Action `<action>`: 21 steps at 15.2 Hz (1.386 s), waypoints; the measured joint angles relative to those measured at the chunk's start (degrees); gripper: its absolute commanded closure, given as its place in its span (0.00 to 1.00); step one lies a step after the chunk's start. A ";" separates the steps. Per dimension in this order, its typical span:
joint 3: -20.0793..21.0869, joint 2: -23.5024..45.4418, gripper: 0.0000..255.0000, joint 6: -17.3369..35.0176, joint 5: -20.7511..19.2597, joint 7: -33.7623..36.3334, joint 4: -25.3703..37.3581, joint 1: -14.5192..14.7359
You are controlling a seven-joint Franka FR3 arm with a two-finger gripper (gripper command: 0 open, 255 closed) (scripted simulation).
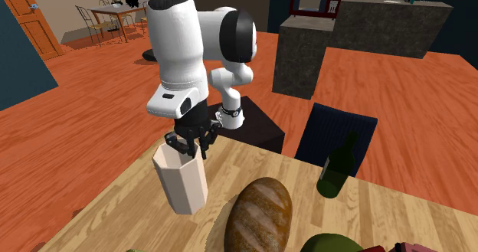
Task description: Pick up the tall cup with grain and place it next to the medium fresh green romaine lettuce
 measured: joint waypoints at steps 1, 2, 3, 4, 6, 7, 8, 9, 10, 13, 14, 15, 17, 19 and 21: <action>-0.06 -0.49 1.00 1.00 -0.24 -0.04 -1.51 0.42; -0.11 -0.90 1.00 1.93 -0.43 -0.15 -2.85 0.72; -0.12 -1.01 1.00 2.83 -0.50 -0.19 -3.86 0.93; -0.17 -1.63 1.00 4.02 -0.80 -0.19 -5.68 1.46; -0.24 -2.57 1.00 6.21 -1.23 -0.28 -8.79 2.23; -0.26 -2.81 1.00 7.02 -1.34 -0.33 -9.84 2.44; -0.25 -2.91 1.00 7.78 -1.40 -0.32 -10.69 2.63; -0.29 -3.38 1.00 8.75 -1.60 -0.39 -12.12 2.94; -0.29 -3.66 1.00 9.70 -1.72 -0.39 -13.34 3.22; -0.28 -4.16 1.00 12.38 -1.93 -0.56 -16.52 3.78; -0.27 -4.38 1.00 13.30 -2.02 -0.57 -17.66 4.01; -0.24 -4.39 1.00 14.00 -2.02 -0.60 -18.37 4.12; -0.20 -4.54 1.00 15.64 -2.06 -0.66 -20.18 4.43; -0.18 -4.77 1.00 17.39 -2.09 -0.86 -22.17 4.67; -0.11 -4.78 1.00 18.93 -2.05 -0.95 -23.74 4.89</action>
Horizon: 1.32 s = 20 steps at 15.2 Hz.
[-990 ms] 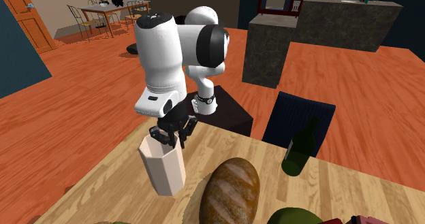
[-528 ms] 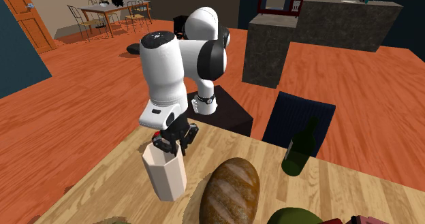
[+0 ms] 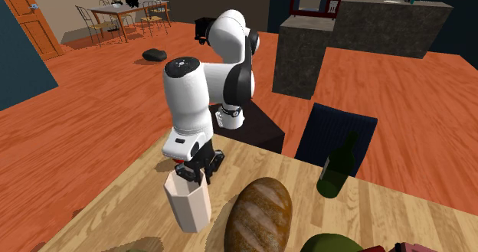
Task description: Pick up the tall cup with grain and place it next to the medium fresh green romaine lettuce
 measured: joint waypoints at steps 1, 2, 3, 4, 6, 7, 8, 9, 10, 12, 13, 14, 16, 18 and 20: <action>0.02 -0.12 1.00 0.77 -0.03 -0.01 -0.87 0.16; 0.07 0.01 1.00 1.49 0.06 -0.09 -1.49 0.20; 0.07 -0.14 1.00 2.40 0.04 -0.24 -2.56 0.30; 0.12 0.07 1.00 3.12 0.17 -0.35 -3.11 0.29; 0.22 0.29 1.00 4.39 0.34 -0.48 -4.20 0.38; 0.24 0.25 1.00 5.26 0.38 -0.59 -5.12 0.47; 0.28 0.28 1.00 5.94 0.43 -0.66 -5.78 0.53; 0.31 0.25 1.00 6.68 0.47 -0.73 -6.56 0.62; 0.36 0.38 1.00 7.43 0.58 -0.85 -7.20 0.64; 0.51 0.93 1.00 8.63 0.91 -1.08 -7.93 0.57; 0.59 1.05 1.00 9.43 1.02 -1.13 -8.62 0.66; 0.65 1.19 1.00 10.13 1.15 -1.27 -9.21 0.66; 0.82 1.76 1.00 11.53 1.53 -1.56 -10.11 0.58; 0.96 2.14 1.00 12.91 1.84 -1.86 -11.18 0.55; 1.11 2.64 1.00 13.98 2.17 -2.13 -11.83 0.45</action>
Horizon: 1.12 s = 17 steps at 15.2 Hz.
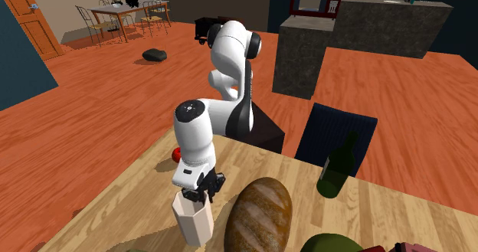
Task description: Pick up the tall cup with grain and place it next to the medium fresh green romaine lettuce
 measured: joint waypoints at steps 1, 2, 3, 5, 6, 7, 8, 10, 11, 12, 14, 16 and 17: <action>0.03 0.02 1.00 0.18 0.02 0.02 -0.15 0.04; 0.03 0.00 1.00 0.30 0.03 0.01 -0.29 0.07; 0.04 0.00 1.00 0.37 0.04 0.01 -0.34 0.08; 0.04 0.00 1.00 0.42 0.04 0.00 -0.39 0.09; 0.04 0.00 1.00 0.43 0.05 0.00 -0.39 0.08; 0.04 0.00 0.00 0.44 0.04 0.00 -0.41 0.09; 0.04 -0.02 0.00 0.46 0.04 0.00 -0.41 0.09; 0.04 -0.04 0.00 0.47 0.04 0.00 -0.42 0.10; 0.03 -0.05 0.00 0.48 0.04 0.00 -0.42 0.10; 0.03 -0.05 0.00 0.48 0.04 0.00 -0.42 0.10; -0.14 -0.65 0.00 -0.17 -0.29 0.15 -0.34 0.23; -0.45 -1.51 0.00 -2.92 -0.92 0.64 1.75 0.24; -0.69 -2.60 0.00 -3.85 -1.50 1.07 1.72 0.61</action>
